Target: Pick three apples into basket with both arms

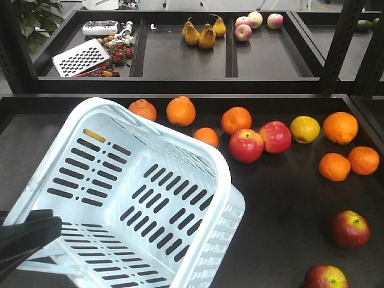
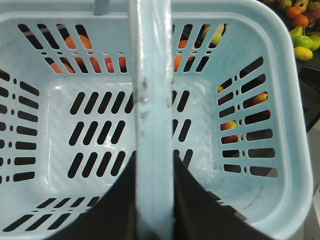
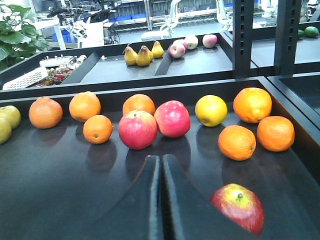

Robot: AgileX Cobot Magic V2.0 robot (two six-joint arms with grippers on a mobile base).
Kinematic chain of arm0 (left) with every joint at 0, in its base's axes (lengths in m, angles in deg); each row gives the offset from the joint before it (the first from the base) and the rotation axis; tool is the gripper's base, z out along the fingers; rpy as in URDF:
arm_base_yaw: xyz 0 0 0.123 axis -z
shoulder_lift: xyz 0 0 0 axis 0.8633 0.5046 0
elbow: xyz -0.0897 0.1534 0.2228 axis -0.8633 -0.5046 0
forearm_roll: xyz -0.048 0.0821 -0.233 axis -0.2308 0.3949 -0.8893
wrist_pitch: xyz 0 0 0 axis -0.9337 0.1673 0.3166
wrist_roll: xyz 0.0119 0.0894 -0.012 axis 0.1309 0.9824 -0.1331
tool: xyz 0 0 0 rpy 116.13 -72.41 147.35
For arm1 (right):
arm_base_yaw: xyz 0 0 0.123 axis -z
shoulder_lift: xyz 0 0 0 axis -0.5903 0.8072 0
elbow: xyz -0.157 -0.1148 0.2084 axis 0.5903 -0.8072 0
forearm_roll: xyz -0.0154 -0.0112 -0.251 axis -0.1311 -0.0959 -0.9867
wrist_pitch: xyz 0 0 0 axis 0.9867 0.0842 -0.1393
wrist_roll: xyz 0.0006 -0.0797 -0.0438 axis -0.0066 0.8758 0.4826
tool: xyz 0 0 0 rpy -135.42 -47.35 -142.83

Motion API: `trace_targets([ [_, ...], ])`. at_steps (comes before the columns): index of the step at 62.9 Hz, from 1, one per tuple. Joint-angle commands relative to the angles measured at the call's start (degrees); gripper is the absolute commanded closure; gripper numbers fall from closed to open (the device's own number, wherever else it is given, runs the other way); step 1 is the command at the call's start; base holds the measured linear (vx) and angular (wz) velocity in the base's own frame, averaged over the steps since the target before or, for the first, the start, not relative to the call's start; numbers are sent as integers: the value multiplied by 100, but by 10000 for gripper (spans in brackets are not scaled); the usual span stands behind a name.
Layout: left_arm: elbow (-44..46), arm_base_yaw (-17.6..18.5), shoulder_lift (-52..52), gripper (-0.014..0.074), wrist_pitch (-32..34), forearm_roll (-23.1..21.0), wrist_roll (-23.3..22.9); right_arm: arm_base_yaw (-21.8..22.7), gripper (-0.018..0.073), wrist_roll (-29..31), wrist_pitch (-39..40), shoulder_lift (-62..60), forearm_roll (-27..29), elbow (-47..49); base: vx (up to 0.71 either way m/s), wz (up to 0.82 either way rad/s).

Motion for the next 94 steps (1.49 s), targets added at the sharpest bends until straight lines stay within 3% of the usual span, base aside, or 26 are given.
trace_targets([
  [1,170,16,-15,603,485,-271,-24,36,566,-3,432,-73,-72,-77,6,-2],
  [94,170,16,-15,603,480,-271,-24,36,566,-3,432,-73,-72,-77,0,0],
])
